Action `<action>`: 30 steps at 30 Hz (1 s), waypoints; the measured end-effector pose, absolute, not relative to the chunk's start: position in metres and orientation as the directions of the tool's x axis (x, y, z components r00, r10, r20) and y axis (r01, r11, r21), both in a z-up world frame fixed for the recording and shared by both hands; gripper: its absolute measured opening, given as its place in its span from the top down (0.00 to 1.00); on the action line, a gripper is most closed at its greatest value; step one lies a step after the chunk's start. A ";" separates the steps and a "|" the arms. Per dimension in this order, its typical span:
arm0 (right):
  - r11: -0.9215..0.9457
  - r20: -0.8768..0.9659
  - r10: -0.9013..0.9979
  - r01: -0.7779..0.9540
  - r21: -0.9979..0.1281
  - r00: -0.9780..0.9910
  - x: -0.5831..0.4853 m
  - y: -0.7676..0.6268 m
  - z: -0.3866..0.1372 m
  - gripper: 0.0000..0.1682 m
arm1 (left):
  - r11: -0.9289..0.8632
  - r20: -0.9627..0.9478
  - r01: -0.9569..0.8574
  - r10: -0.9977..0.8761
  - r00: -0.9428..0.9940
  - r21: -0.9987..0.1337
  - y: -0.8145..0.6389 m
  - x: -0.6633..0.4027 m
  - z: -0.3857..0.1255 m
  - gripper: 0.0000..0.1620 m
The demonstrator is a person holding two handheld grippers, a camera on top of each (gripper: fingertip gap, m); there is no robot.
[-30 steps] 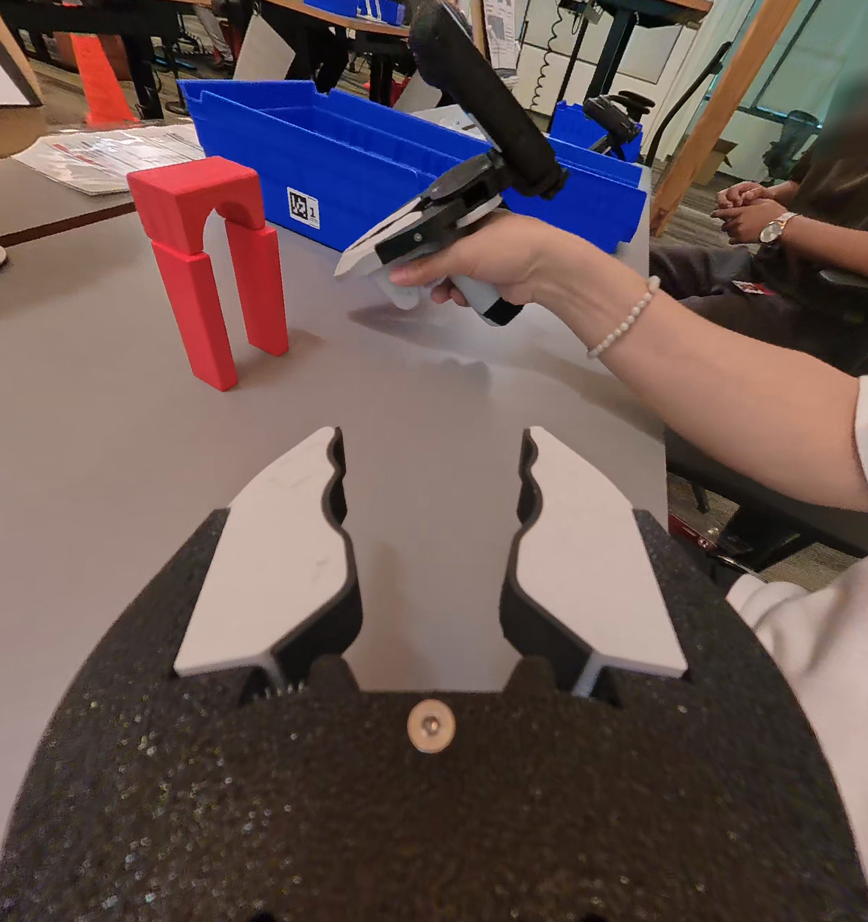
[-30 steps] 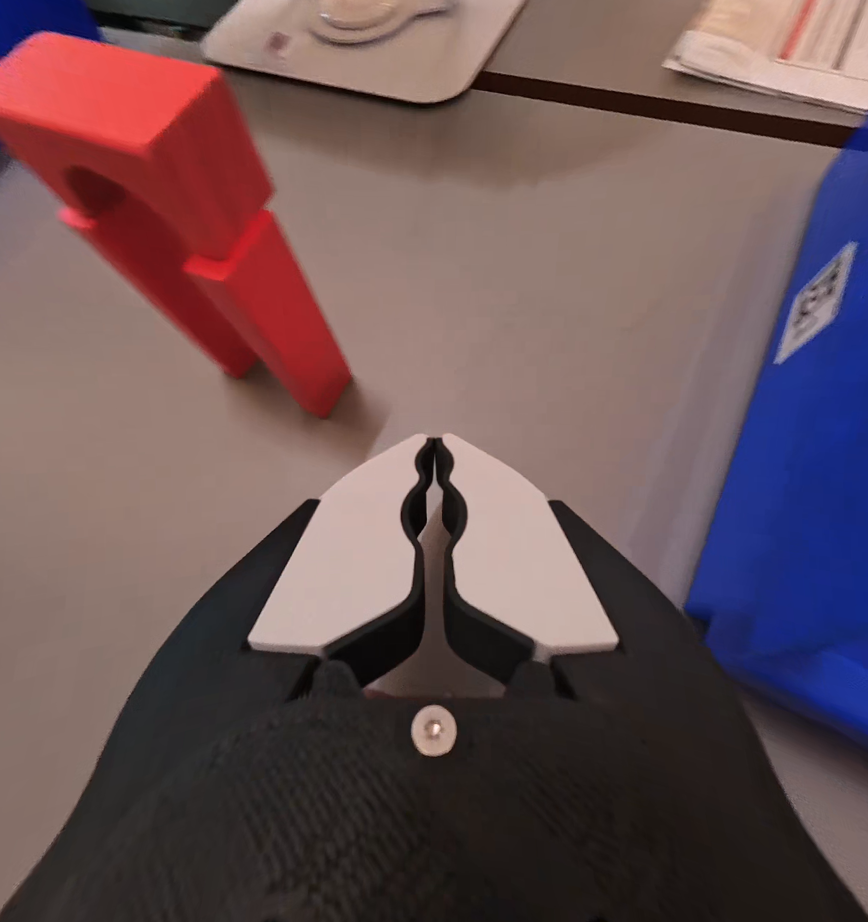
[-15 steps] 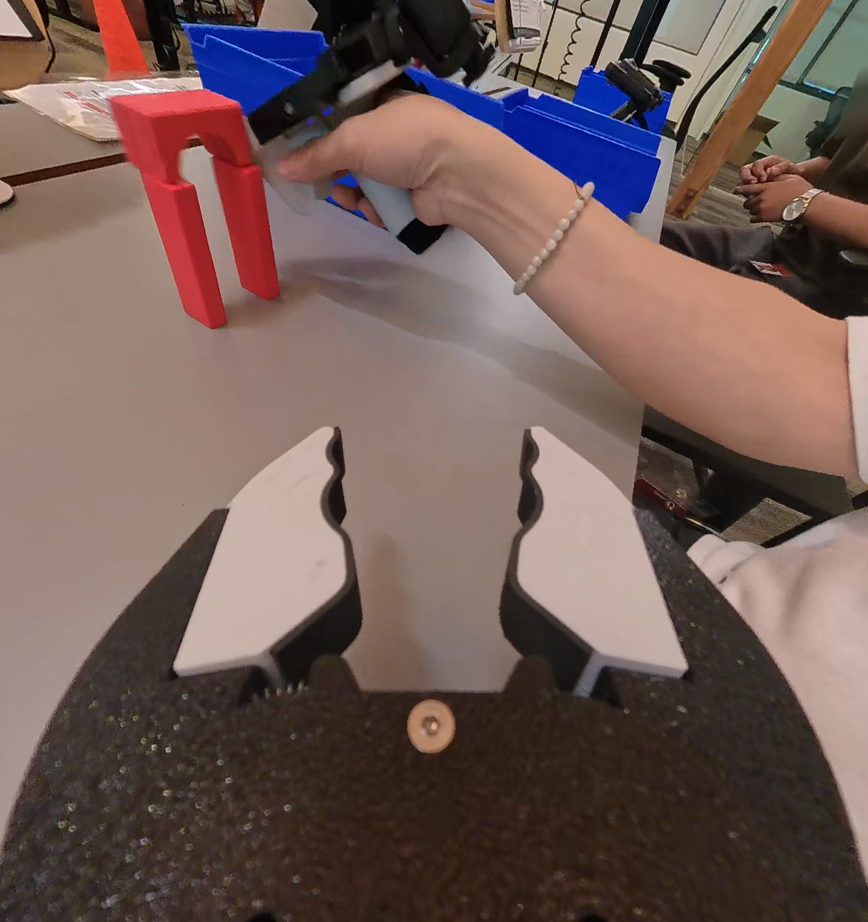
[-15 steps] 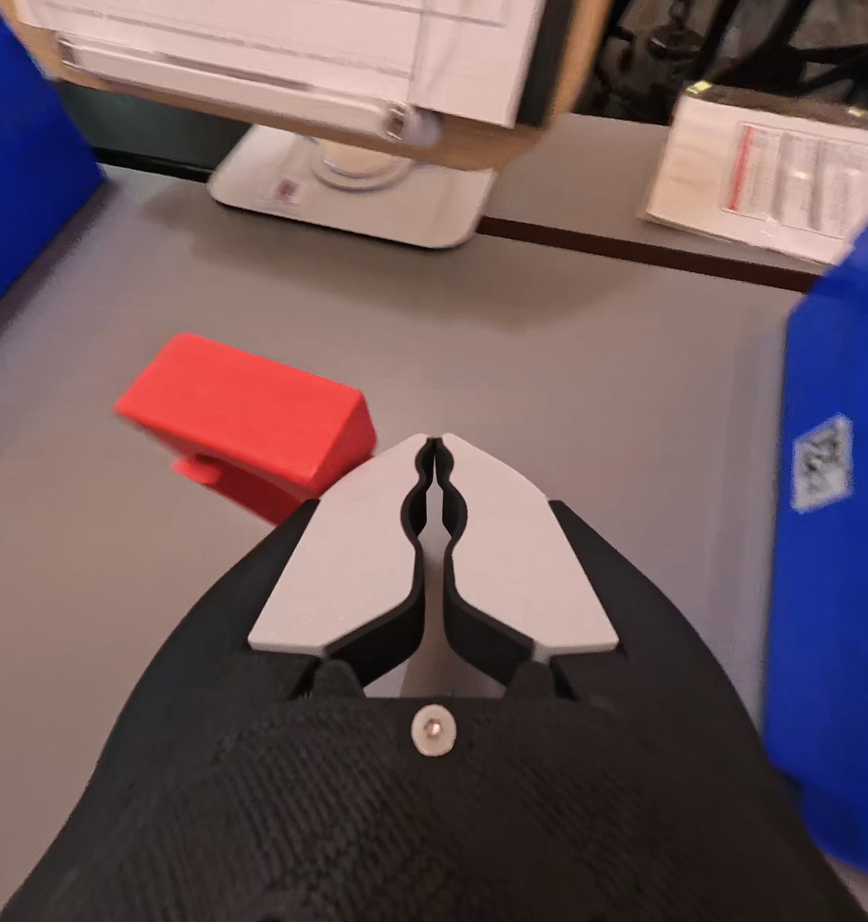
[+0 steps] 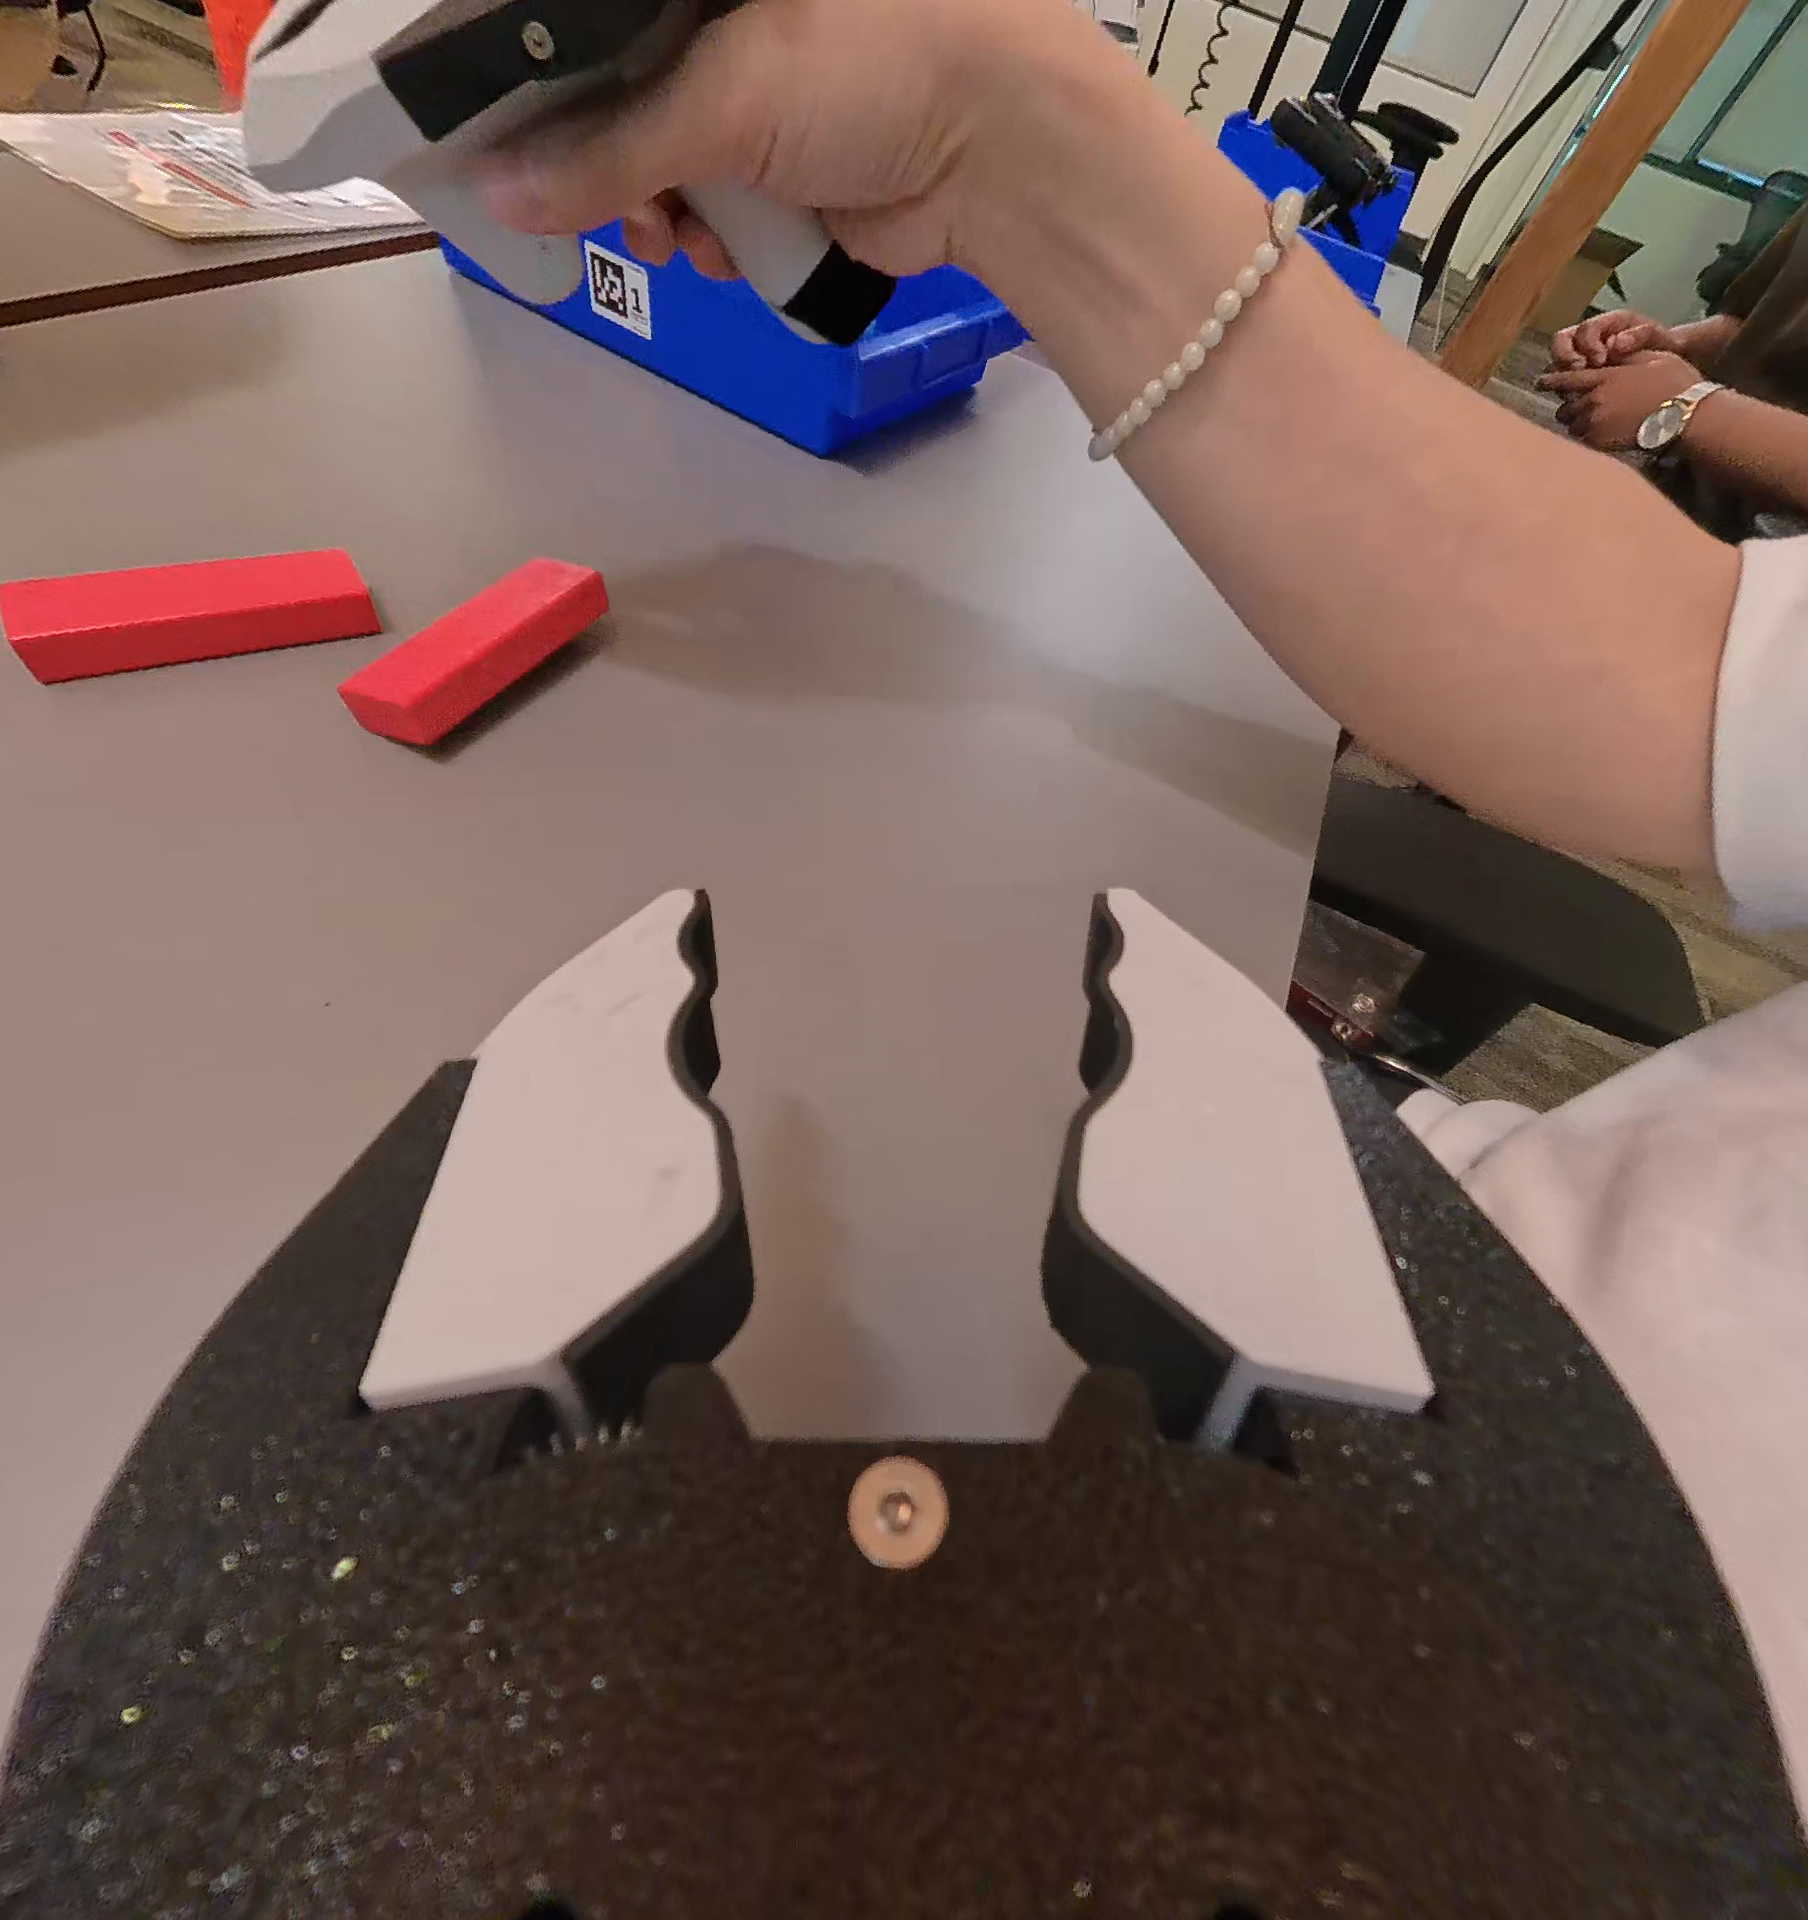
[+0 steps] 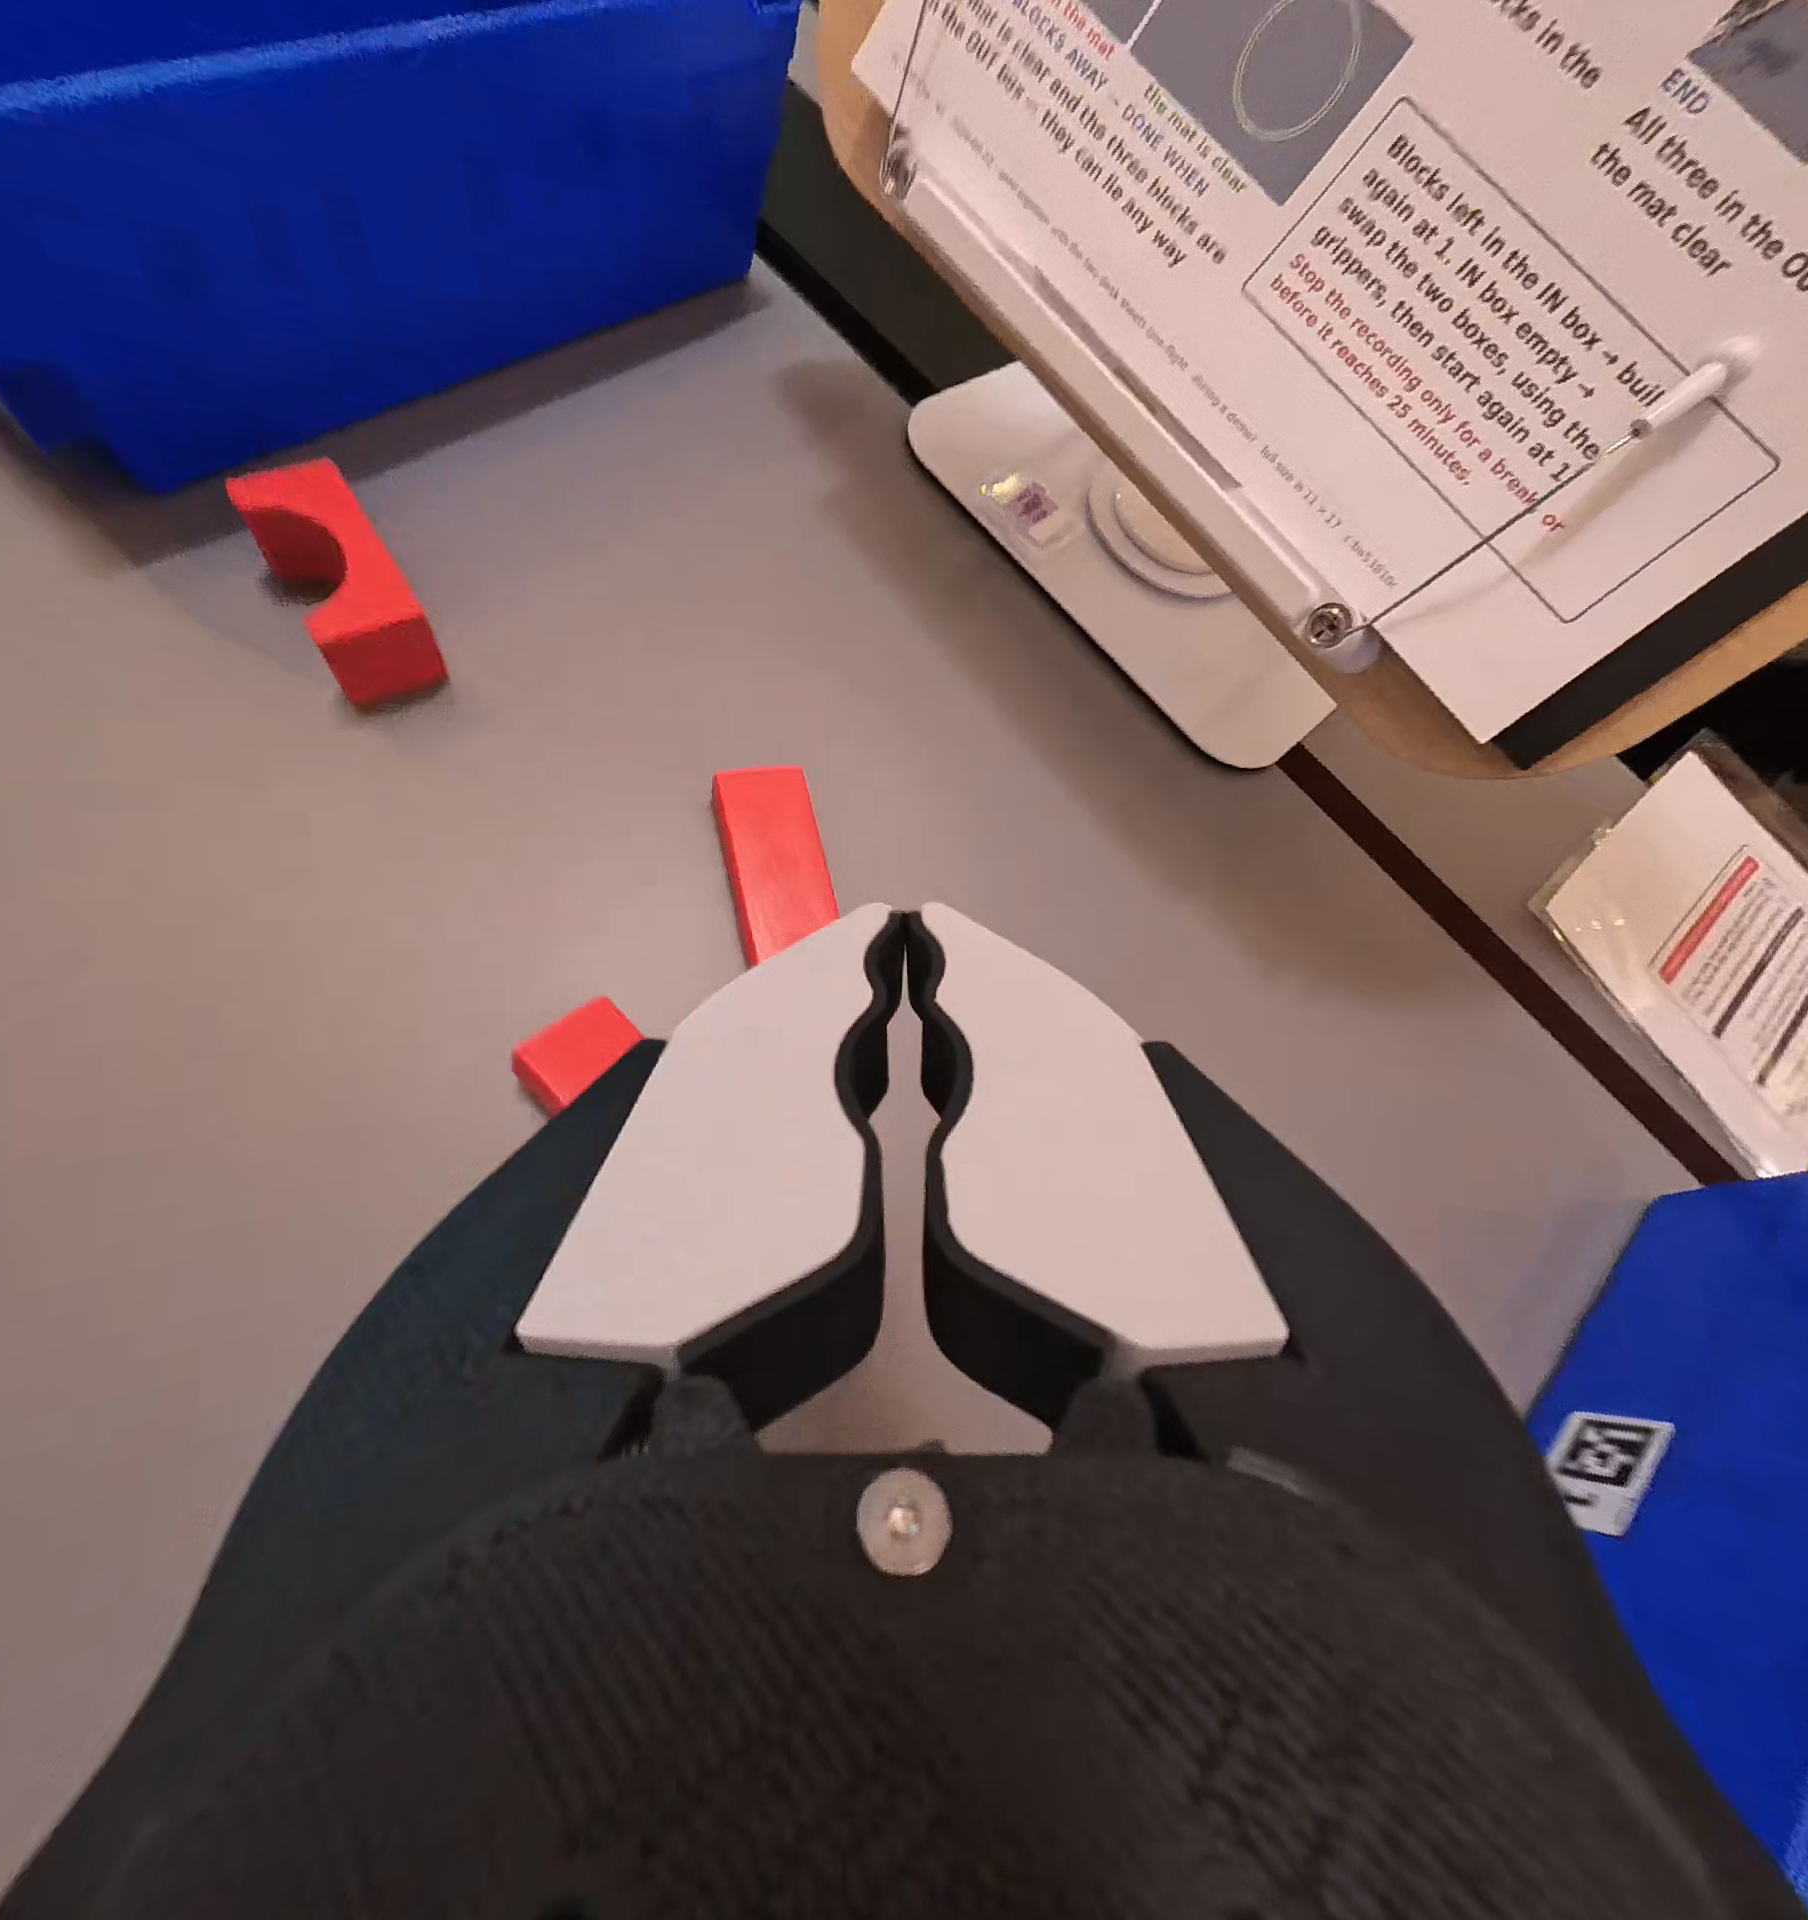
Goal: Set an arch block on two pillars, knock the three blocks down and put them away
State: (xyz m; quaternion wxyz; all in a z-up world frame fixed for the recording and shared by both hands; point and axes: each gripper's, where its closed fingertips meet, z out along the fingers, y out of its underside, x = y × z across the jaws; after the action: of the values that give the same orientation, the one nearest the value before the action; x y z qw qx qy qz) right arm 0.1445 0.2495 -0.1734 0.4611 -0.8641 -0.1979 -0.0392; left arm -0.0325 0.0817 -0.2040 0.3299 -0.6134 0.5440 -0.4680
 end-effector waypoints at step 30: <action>-0.384 -0.090 0.923 0.885 -0.263 0.373 0.106 0.193 -0.288 0.64 | -0.265 0.283 -0.416 -0.959 0.020 -0.870 0.079 -0.044 -0.233 0.58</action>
State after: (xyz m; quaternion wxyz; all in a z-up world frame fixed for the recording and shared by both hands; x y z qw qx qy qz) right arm 0.1056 0.1925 -0.2882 0.0856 -0.8242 -0.5486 0.1113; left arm -0.0443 0.0789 -0.2325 0.2961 -0.6498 0.5288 -0.4587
